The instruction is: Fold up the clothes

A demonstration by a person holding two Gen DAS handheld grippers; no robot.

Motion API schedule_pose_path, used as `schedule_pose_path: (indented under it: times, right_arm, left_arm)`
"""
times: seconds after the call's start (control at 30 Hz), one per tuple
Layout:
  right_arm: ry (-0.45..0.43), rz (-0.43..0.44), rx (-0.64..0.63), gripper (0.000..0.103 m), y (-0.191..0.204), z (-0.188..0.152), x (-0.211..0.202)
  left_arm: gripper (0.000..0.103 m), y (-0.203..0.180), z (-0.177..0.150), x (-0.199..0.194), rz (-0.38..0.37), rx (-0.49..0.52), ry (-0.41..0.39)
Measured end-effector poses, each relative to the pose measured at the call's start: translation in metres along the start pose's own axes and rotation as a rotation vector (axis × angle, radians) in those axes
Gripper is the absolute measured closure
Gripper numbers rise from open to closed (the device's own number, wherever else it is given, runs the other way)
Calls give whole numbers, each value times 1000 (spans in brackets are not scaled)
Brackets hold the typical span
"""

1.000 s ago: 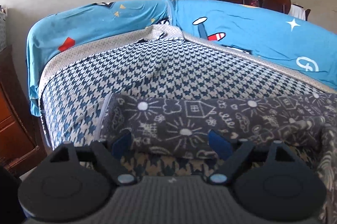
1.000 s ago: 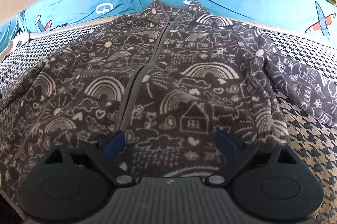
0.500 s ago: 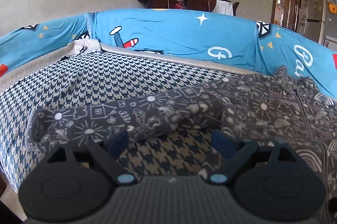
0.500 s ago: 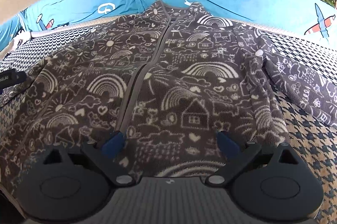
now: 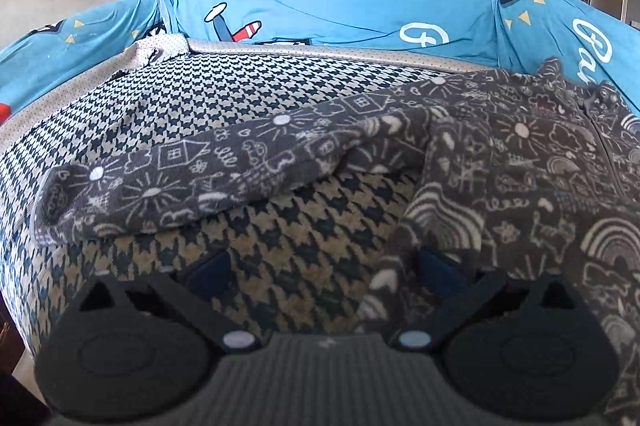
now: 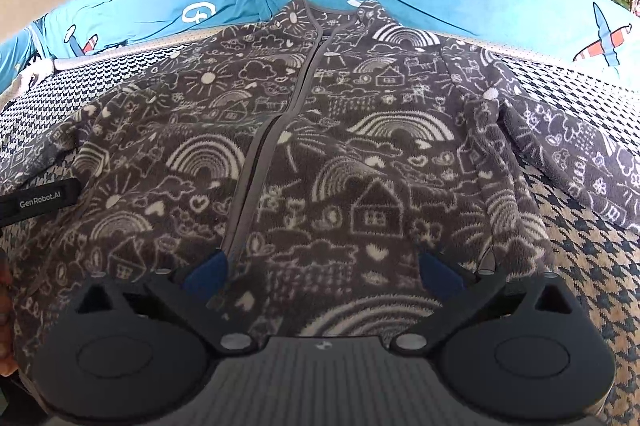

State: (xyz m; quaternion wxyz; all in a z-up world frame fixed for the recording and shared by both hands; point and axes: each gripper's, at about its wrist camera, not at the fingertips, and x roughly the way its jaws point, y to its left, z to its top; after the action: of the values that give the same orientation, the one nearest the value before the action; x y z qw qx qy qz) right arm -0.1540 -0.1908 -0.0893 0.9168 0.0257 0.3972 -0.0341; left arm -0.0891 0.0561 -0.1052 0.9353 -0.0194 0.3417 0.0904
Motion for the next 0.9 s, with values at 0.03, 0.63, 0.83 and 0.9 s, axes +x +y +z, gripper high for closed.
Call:
schedule_pose_path:
  times: [0.03,0.63,0.83,0.9]
  right_arm:
    - [3,1,2,0,-1,0,0]
    - [2,36,15,0,-5,-10,-18]
    - [-21,74,99,0,-18,-11,-29]
    - [-31,82,105,0,-21,-11,-32]
  left_arm:
    - [0,1,0,0,-2,-3,1]
    - [0,-6,-6,2,20,30,-19]
    - [0,-6,-7,2,22,31,-23]
    - [0,-6,-7,2,22,30,-24]
